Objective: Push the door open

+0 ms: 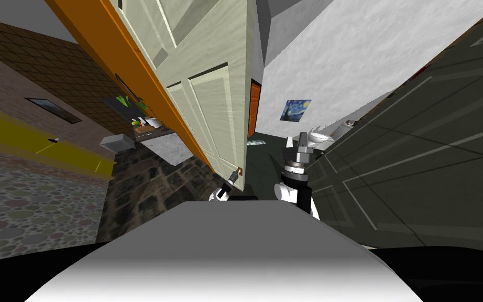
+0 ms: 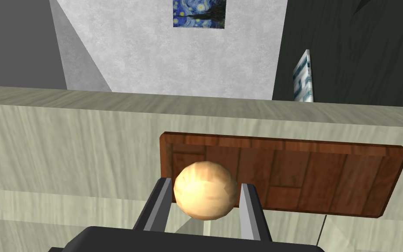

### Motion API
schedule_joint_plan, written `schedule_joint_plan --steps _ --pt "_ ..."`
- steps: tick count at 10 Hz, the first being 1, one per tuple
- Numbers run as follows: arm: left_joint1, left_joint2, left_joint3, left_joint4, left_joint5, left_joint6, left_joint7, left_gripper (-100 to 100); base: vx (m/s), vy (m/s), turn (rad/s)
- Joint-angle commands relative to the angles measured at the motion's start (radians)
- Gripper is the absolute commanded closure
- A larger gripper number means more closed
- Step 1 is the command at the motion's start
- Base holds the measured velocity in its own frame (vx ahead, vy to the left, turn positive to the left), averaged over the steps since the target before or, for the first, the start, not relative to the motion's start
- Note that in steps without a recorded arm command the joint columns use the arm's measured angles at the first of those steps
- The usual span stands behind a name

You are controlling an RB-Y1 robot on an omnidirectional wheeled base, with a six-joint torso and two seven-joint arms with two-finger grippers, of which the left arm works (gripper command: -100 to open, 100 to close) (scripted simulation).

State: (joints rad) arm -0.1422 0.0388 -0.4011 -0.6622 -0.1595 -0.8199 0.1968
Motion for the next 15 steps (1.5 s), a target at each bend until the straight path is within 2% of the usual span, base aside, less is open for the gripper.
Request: schedule_joint_plan --steps 1,4,5,8,9,10,11,15 --pt "0.0 0.006 0.024 0.0 0.004 0.002 -0.005 100 0.09 -0.075 -0.044" --pt "0.001 0.014 0.062 0.001 0.009 0.004 -0.012 100 0.138 -0.152 -0.012" --pt "0.001 0.018 0.085 0.001 0.013 0.005 -0.016 100 0.157 -0.144 -0.041" --pt "0.001 0.018 0.085 0.001 0.013 0.005 -0.016 100 0.059 -0.047 -0.008" --pt "0.001 0.022 0.112 0.001 0.017 0.007 -0.021 100 0.045 -0.058 -0.034" --pt "0.002 0.024 0.126 0.002 0.019 0.008 -0.024 100 0.093 -0.117 -0.021" --pt "0.002 0.024 0.126 0.002 0.019 0.008 -0.024 100 0.062 -0.082 0.021" --pt "0.002 0.03 0.187 0.003 0.028 0.012 -0.035 100 0.087 -0.078 -0.021"
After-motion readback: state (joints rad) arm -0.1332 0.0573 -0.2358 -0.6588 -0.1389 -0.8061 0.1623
